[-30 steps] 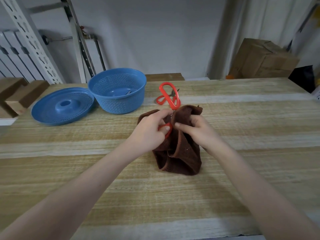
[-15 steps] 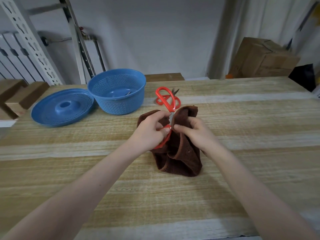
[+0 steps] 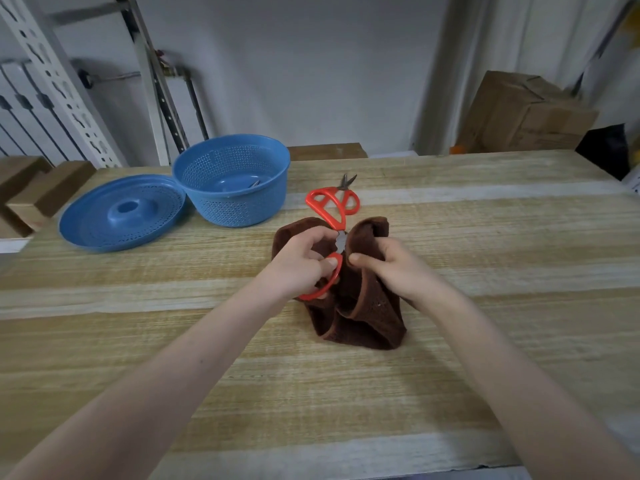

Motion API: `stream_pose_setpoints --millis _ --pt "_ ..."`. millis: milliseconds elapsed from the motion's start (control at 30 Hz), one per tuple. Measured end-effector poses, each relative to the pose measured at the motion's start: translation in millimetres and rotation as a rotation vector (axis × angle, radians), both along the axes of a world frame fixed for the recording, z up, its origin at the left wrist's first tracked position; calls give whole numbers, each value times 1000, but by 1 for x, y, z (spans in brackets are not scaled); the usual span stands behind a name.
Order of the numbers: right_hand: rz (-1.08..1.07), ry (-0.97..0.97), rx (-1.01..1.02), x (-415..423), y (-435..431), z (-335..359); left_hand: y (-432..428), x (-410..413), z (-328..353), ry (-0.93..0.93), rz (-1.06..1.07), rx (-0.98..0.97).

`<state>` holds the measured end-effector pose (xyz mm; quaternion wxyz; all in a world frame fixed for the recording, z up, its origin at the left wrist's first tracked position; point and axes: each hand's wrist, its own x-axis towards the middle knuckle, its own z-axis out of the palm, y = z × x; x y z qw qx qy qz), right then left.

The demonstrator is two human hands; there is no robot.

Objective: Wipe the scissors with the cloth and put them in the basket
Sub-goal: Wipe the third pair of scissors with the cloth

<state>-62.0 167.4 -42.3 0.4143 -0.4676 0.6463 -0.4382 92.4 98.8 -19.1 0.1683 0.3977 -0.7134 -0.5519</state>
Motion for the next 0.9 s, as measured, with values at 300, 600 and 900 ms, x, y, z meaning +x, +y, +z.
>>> stream_pose_setpoints --millis 300,600,900 --pt "-204 238 -242 14 -3 4 5 -3 -2 -41 28 -464" --pt "-216 342 -228 21 -14 -1 1 -2 -4 -53 27 -385" --pt "-317 -308 -284 1 1 -3 -7 14 5 39 80 -284"
